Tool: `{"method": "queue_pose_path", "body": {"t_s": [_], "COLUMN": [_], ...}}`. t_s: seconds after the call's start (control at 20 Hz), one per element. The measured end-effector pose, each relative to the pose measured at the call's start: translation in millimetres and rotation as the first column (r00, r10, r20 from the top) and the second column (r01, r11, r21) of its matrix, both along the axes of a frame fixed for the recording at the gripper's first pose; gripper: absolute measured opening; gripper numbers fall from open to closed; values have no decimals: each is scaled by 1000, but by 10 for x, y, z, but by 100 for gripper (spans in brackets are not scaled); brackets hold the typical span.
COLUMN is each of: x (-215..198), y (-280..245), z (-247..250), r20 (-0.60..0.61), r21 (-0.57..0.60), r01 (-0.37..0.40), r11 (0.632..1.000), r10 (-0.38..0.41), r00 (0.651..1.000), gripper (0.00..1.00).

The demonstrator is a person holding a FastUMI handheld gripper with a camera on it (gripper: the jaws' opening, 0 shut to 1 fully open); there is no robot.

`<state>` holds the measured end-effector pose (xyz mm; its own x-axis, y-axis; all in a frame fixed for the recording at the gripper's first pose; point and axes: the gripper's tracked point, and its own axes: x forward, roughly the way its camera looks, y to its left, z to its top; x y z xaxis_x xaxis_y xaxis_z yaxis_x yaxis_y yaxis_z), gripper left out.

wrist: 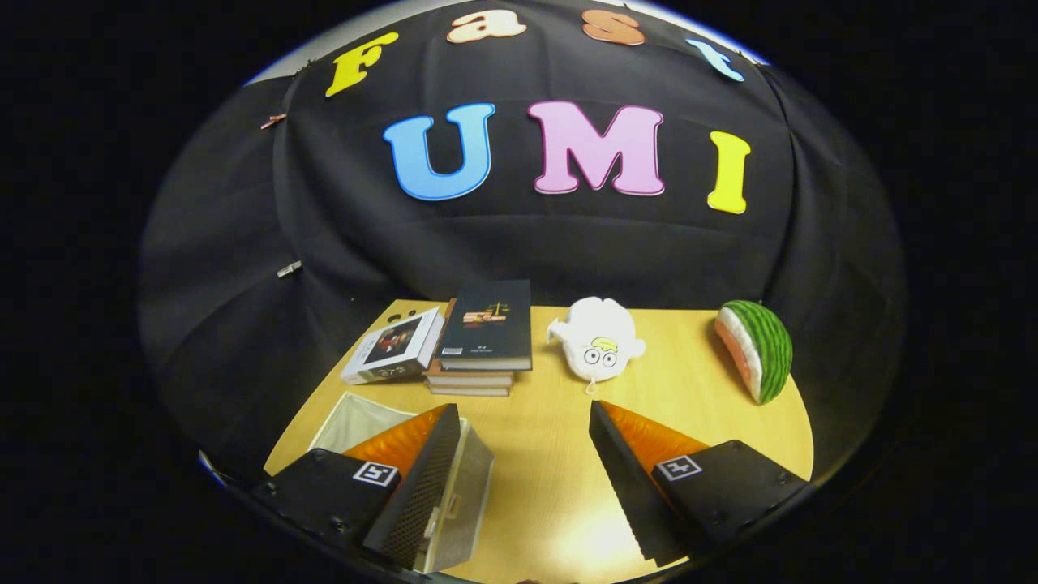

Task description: Open the storage box then place both shoes into the box .Put the left shoe in first, then the right shoe, with the right side of both shoes facing outward in a uniform manner.

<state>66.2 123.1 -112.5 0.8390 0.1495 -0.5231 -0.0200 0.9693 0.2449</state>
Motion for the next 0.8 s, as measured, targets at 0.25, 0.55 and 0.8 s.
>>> {"method": "queue_pose_path", "body": {"t_s": [0.25, 0.55, 0.8], "x": [30, 17, -81], "y": [-532, -1136, -1515], "z": [260, 442, 479], "r20": [87, 181, 221], "r21": [-27, -62, -76], "r01": [46, 81, 91], "r11": [999, 995, 993], "r10": [-44, -68, -72], "r00": [995, 981, 973], "gripper": [99, 99, 99]}}
